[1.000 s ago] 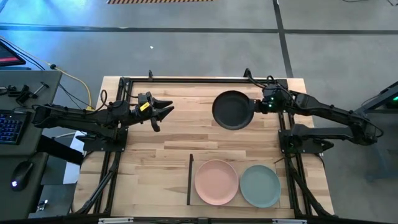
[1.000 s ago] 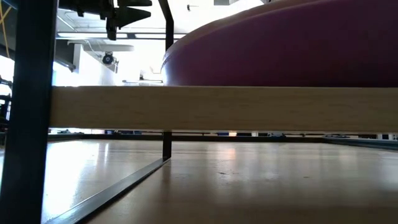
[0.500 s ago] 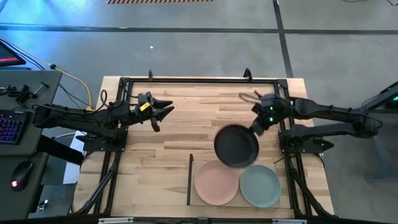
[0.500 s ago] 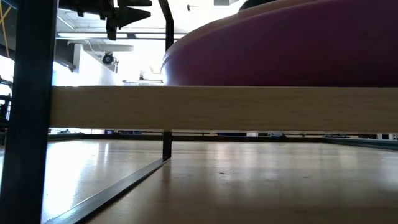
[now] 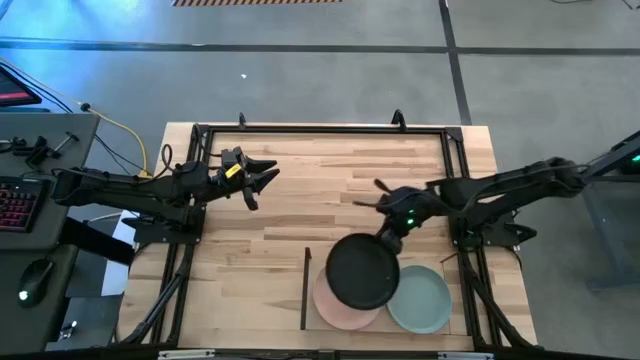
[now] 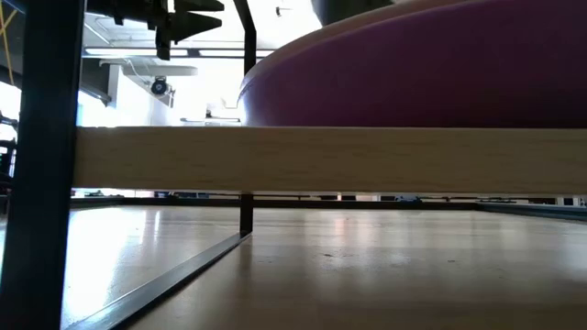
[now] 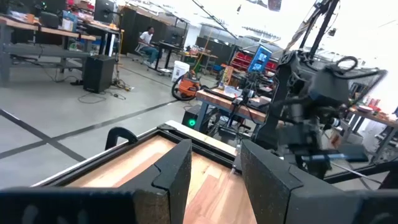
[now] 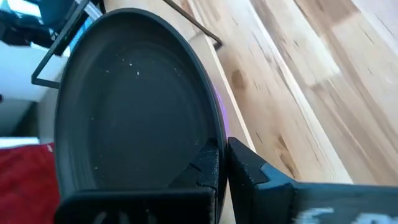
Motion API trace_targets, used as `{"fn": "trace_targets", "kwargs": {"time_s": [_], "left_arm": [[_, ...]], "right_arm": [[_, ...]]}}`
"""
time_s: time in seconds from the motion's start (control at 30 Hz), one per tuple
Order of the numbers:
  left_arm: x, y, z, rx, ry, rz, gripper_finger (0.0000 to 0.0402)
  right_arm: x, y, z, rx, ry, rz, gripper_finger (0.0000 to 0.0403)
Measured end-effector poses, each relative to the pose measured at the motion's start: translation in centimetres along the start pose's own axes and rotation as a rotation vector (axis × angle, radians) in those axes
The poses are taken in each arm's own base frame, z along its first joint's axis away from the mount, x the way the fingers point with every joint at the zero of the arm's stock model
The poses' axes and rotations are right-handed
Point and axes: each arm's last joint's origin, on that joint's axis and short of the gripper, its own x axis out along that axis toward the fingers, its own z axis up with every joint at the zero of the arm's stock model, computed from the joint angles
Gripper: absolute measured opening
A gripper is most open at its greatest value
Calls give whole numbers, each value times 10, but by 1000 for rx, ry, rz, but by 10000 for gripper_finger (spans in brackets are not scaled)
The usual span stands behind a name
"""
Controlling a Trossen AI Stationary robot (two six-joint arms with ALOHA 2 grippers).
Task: Place and stack plates onto a shelf
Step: Stack the black plate on the orange plate on the shelf
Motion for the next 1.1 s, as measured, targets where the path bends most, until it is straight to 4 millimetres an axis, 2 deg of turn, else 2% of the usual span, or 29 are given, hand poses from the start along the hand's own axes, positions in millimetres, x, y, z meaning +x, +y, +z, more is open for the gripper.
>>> {"fn": "trace_targets", "kwargs": {"time_s": [0.27,0.43,0.6,0.8,1.1], "left_arm": [[0,0,0,-23,0,0,129],[0,0,0,-23,3,-10,129],[0,0,0,-23,3,-11,129],[0,0,0,-22,3,-11,129],[0,0,0,-22,4,-11,129]], "right_arm": [[38,21,23,-121,91,-53,0],[62,29,22,-179,171,-47,0],[77,30,18,-194,210,-56,0],[89,26,17,-159,216,-94,0],[91,25,17,-160,201,-121,0]]}}
